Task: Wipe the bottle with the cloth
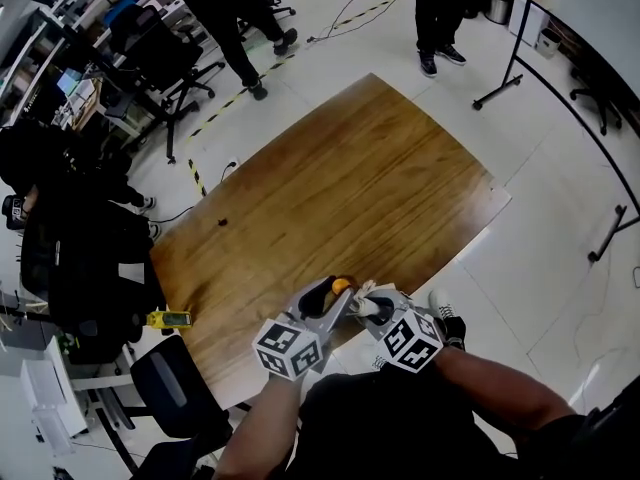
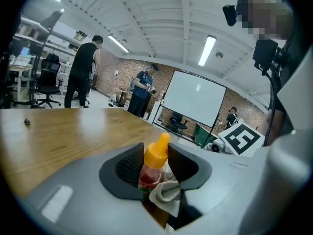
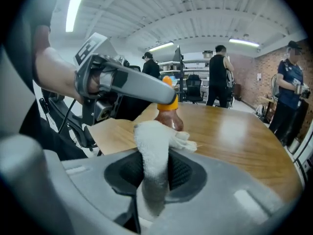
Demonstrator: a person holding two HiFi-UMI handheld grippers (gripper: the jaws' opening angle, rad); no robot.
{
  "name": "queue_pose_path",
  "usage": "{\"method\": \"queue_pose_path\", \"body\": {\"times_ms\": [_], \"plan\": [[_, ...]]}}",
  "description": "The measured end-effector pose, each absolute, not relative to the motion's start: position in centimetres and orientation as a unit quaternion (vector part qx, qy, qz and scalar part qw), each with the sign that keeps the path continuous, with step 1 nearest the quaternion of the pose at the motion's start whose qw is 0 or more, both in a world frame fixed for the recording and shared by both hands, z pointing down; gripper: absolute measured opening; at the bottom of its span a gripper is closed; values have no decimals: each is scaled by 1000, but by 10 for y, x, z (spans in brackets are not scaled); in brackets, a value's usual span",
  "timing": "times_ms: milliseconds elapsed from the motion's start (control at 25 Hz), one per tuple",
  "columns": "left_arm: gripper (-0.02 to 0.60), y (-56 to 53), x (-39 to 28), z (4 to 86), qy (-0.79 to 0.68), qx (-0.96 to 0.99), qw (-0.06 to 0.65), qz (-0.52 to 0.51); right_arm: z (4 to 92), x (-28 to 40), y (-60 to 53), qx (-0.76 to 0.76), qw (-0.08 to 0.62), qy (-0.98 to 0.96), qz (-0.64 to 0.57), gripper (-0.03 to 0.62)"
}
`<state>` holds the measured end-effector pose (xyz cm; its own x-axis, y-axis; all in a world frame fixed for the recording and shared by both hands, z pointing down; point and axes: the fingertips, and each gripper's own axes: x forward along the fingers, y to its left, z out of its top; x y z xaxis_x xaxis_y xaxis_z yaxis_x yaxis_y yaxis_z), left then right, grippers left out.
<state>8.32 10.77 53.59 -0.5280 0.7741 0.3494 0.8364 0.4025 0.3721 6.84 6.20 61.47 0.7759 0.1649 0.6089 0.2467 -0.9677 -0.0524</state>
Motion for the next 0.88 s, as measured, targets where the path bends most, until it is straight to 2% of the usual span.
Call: {"method": "queue_pose_path", "body": {"times_ms": [280, 600, 720, 880], "plan": [[167, 108, 84, 535, -841, -474, 51, -256, 653, 70, 65, -908, 153, -95, -379, 77], [166, 108, 81, 539, -851, -461, 63, -242, 670, 70, 56, -891, 133, -52, -431, 77], [166, 108, 78, 540, -853, -460, 61, -240, 653, 54, 64, -901, 168, -49, -398, 77], [164, 110, 72, 536, -853, -465, 80, -224, 591, 19, 98, -924, 248, -81, -281, 77]]}}
